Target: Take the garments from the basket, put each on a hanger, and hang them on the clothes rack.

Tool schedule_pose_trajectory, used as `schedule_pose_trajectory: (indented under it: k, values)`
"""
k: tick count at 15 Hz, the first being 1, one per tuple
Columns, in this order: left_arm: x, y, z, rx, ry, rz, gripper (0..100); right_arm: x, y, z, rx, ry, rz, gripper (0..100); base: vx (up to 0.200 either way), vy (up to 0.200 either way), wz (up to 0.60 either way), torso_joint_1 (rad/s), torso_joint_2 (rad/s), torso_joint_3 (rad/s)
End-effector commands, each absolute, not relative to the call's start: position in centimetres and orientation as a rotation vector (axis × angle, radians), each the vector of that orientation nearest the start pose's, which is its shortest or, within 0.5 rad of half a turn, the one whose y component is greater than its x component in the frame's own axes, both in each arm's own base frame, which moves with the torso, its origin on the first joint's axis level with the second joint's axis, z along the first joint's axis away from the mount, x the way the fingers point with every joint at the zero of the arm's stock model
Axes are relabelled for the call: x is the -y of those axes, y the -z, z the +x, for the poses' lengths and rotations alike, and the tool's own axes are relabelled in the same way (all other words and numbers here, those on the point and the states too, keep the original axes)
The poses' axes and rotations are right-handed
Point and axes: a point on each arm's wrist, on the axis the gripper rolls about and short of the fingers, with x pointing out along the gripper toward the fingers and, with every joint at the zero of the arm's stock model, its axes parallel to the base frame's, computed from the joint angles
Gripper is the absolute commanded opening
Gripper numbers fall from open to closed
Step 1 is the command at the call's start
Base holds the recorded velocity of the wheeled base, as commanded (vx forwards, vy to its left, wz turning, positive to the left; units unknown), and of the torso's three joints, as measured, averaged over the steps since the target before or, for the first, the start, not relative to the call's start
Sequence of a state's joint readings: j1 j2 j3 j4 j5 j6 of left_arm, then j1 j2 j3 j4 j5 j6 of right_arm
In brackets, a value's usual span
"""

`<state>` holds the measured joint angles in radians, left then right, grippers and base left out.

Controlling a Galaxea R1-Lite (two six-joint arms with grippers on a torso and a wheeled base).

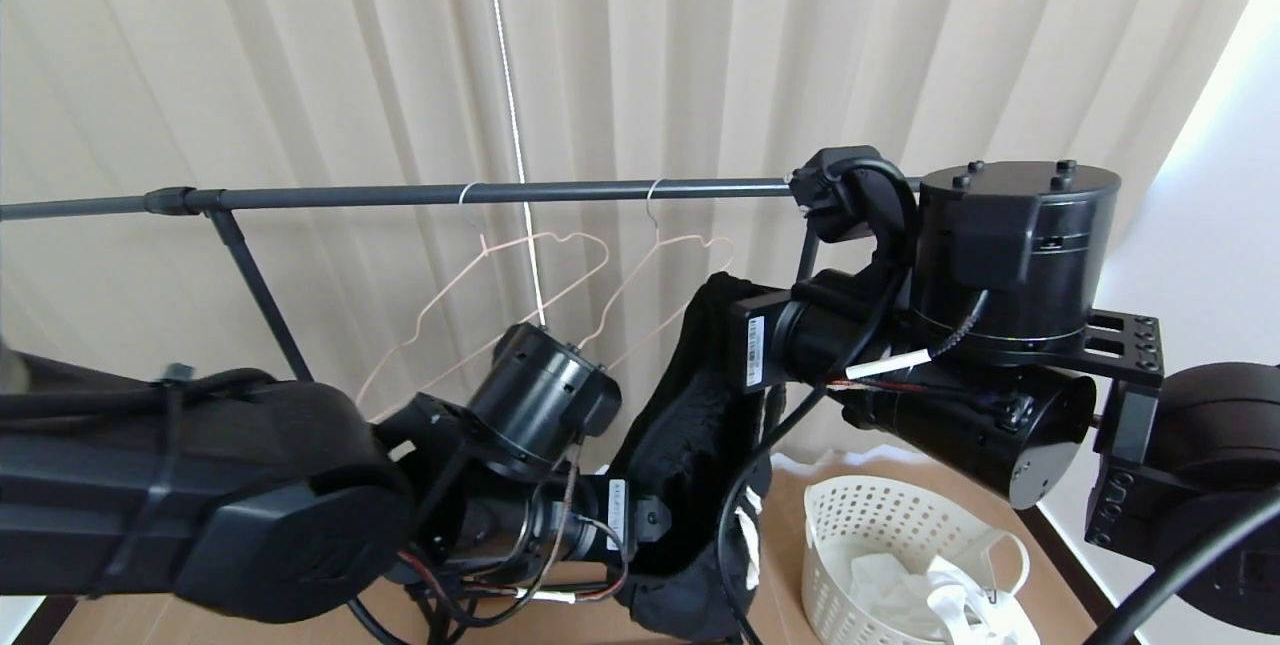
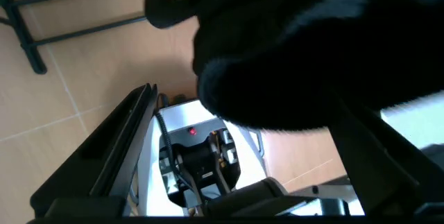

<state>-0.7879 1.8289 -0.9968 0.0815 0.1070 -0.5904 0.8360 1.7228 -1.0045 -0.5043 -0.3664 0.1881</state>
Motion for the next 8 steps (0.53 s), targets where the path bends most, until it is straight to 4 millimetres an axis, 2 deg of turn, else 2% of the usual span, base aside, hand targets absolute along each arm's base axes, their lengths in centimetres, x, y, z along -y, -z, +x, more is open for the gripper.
schedule_pose_trajectory:
  k: [1,4,6,7,8]
  values:
    - [23.4,-9.9,23.2,-1.040,0.315,-0.081,100,-23.4,-22.5,21.8,-0.201,-0.462,0.076,0,0.000,0.000,0.00,0.000,0.00,0.000]
    - [23.5,-8.6,23.3,-1.069,0.269,-0.082,100,-22.7,-23.7,21.3,-0.169,-0.459,0.095,0,0.000,0.000,0.00,0.000,0.00,0.000]
    - [23.3,-8.1,22.6,-1.065,0.237,-0.043,100,-21.7,-23.9,22.3,-0.160,-0.408,0.098,0,0.000,0.000,0.00,0.000,0.00,0.000]
    - [23.1,-7.9,21.9,-1.061,0.223,-0.017,0,-21.2,-24.1,23.0,-0.154,-0.381,0.100,0,0.000,0.000,0.00,0.000,0.00,0.000]
    - [23.0,-8.1,21.1,-1.044,0.218,0.001,0,-20.7,-24.2,23.6,-0.151,-0.357,0.101,0,0.000,0.000,0.00,0.000,0.00,0.000]
